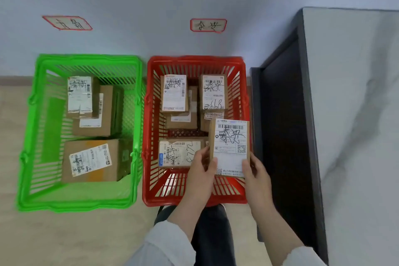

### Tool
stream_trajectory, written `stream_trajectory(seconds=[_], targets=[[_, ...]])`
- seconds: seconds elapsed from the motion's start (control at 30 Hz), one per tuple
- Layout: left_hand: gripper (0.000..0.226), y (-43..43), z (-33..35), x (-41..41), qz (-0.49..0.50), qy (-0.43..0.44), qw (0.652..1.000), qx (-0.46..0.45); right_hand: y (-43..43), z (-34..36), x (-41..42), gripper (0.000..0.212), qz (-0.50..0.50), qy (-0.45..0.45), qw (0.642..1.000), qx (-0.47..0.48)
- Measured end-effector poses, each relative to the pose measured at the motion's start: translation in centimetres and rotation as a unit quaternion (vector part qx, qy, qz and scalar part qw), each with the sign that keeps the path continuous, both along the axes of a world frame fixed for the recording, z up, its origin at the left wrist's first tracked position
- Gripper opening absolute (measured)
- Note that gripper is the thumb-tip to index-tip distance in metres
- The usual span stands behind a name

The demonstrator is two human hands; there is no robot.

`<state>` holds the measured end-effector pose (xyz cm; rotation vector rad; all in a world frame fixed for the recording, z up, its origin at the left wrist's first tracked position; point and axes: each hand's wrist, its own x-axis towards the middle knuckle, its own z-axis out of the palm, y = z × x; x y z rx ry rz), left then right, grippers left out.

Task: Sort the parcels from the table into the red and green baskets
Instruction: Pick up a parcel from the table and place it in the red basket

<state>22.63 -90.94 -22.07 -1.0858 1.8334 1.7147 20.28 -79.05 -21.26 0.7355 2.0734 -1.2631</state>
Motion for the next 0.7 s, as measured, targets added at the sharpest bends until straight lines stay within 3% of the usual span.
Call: stream_trajectory(seconds=[0.2,0.4,0.57,0.7], targets=[[0.043,0.8,-9.1,-0.1,-0.084,-0.005,0.990,-0.113,0.4,-9.1,0.5,0.042,0.017,0.030,0.997,0.074],[0.041,0.8,-12.7,0.3,-0.156,0.035,0.959,-0.236,-0.1,-12.7,1.1,0.042,0.015,0.063,0.990,0.127],[0.042,0.7,-13.0,-0.2,-0.250,0.025,0.898,-0.361,-0.6,-14.7,1.9,0.045,0.030,0.108,0.980,0.163],[0.042,0.6,-13.5,-0.5,-0.273,0.043,0.872,-0.404,-0.5,-15.4,2.3,0.050,0.087,0.146,0.965,0.200]])
